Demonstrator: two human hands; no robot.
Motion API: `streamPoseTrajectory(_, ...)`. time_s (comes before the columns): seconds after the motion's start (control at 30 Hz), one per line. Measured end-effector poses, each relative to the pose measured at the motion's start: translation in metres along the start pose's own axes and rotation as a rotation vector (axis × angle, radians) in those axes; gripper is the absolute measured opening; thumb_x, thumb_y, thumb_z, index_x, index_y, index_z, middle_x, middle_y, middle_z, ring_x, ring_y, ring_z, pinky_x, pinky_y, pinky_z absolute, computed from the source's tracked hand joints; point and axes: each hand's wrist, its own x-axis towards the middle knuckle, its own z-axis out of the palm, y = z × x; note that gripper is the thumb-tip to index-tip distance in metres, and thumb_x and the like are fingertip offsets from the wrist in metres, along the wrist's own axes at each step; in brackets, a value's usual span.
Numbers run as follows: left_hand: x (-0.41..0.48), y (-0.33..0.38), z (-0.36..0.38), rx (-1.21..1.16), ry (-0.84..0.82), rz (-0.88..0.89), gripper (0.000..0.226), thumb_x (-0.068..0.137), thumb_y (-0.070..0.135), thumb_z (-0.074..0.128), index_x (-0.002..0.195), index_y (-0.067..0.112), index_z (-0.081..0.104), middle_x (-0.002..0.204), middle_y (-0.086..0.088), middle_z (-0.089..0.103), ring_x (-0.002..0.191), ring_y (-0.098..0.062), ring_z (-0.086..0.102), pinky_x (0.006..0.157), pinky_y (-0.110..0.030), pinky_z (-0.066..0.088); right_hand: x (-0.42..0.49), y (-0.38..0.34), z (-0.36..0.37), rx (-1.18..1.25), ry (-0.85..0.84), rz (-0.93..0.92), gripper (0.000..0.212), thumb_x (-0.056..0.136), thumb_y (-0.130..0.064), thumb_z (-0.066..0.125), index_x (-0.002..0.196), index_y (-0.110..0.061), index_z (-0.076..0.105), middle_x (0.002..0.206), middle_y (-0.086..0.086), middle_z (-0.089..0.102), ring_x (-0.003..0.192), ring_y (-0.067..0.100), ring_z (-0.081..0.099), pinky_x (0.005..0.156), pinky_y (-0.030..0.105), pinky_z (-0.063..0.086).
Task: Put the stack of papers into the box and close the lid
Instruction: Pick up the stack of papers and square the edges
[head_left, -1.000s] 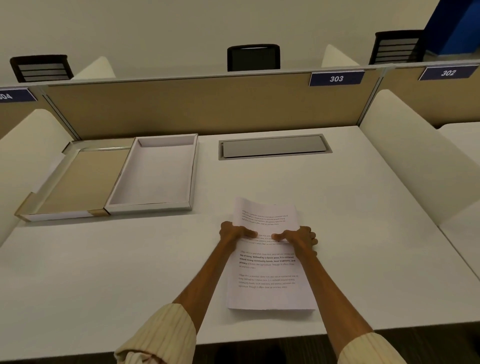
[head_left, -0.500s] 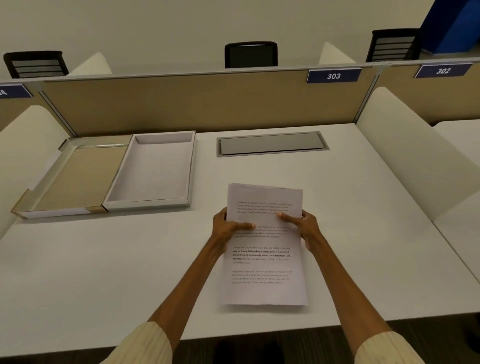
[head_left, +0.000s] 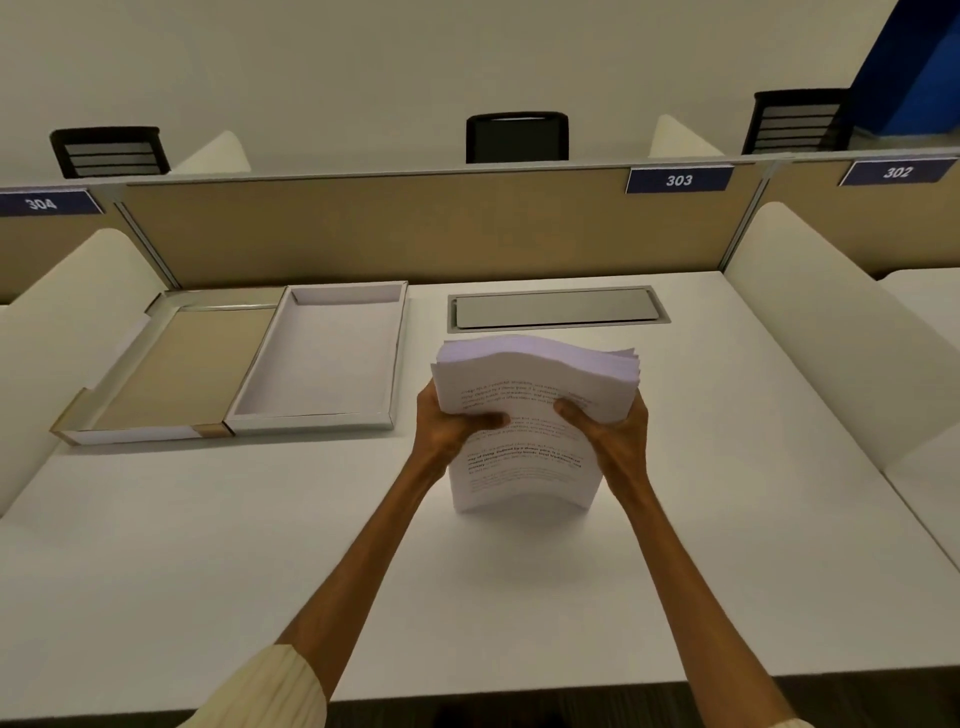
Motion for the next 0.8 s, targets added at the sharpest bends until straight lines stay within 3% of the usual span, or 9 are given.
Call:
streamPoseTrajectory(0.1,0.004,0.007,0.001,-0.015,-0.042,0.058,0.05,0.07,0.001,0.084,0.113,0.019,0.064,0.096,0.014,0.077,0.09,-0.012,0.075,0.064,-0.018,0.06,0.003,-0.002,0.002,0.013,0.026,-0.043,0.077,0.062,-0.046,0.085,0.121,-0.012,0.05,0.105,-0.006,0.067,0.089,0.006,0.072,0.065,0.021,0.06)
streamPoseTrajectory(0.17,0.008,0.02,0.003,-0.021,-0.021,0.078,0.056,0.068,0.02,0.085,0.118,0.015,0.06,0.097,0.008,0.075,0.086,-0.015,0.075,0.064,-0.021,0.061,0.006,-0.007,0.004,0.064,0.059,-0.051,0.08,0.061,-0.063,0.078,0.117,-0.017,0.047,0.102,-0.002,0.064,0.085,0.006,0.07,0.061,0.02,0.058)
streamPoseTrajectory(0.27,0.011,0.04,0.011,-0.085,0.104,0.035,0.046,0.07,0.053,0.069,0.104,0.024,0.056,0.087,0.003,0.068,0.073,-0.014,0.07,0.061,-0.021,0.058,0.009,-0.018,0.013,0.109,0.179,-0.104,0.082,0.073,-0.079,0.051,0.114,-0.008,0.05,0.096,0.002,0.06,0.081,0.007,0.066,0.061,0.016,0.053)
streamPoseTrajectory(0.4,0.012,0.048,0.025,0.005,0.279,0.053,0.046,0.077,0.054,0.059,0.101,0.015,0.056,0.083,-0.001,0.065,0.074,-0.015,0.065,0.058,-0.018,0.053,0.019,-0.027,0.028,-0.018,0.442,-0.043,0.046,0.086,-0.058,0.047,0.096,-0.015,0.059,0.088,0.0,0.063,0.074,0.009,0.062,0.062,0.023,0.049)
streamPoseTrajectory(0.47,0.012,0.045,0.028,0.017,0.313,0.08,0.041,0.078,0.051,0.06,0.101,0.017,0.056,0.08,0.005,0.063,0.071,-0.012,0.065,0.054,-0.012,0.052,0.021,-0.027,0.03,-0.026,0.479,-0.019,0.033,0.087,-0.048,0.047,0.091,-0.018,0.058,0.084,-0.001,0.062,0.071,0.008,0.062,0.062,0.023,0.049)
streamPoseTrajectory(0.57,0.012,0.039,0.026,-0.004,0.299,0.11,0.041,0.076,0.06,0.064,0.096,0.026,0.055,0.08,0.009,0.063,0.068,-0.009,0.066,0.055,-0.014,0.053,0.022,-0.024,0.028,-0.023,0.456,-0.037,0.043,0.088,-0.053,0.039,0.091,-0.014,0.058,0.081,-0.002,0.061,0.07,0.006,0.06,0.063,0.023,0.047)
streamPoseTrajectory(0.67,0.009,0.031,0.021,-0.047,0.229,0.132,0.061,0.059,0.083,0.063,0.094,0.034,0.053,0.084,0.008,0.065,0.069,-0.008,0.07,0.055,-0.015,0.056,0.023,-0.024,0.018,0.08,0.308,-0.102,0.058,0.085,-0.068,0.036,0.103,-0.017,0.056,0.087,-0.018,0.061,0.077,-0.006,0.06,0.064,0.012,0.046)
streamPoseTrajectory(0.73,0.006,0.025,0.02,-0.067,0.196,0.142,0.072,0.055,0.083,0.066,0.103,0.029,0.054,0.09,0.007,0.067,0.074,-0.007,0.072,0.058,-0.017,0.059,0.021,-0.017,0.008,0.115,0.184,-0.125,0.072,0.078,-0.08,0.04,0.112,-0.017,0.052,0.09,-0.024,0.06,0.08,-0.009,0.059,0.064,0.008,0.047)
streamPoseTrajectory(0.8,0.004,0.018,0.021,-0.095,0.186,0.135,0.078,0.058,0.076,0.071,0.11,0.02,0.057,0.094,0.004,0.07,0.078,-0.016,0.073,0.063,-0.022,0.062,0.015,-0.009,0.002,0.092,0.091,-0.097,0.073,0.069,-0.08,0.055,0.115,-0.024,0.052,0.097,-0.017,0.062,0.085,-0.003,0.063,0.066,0.013,0.051)
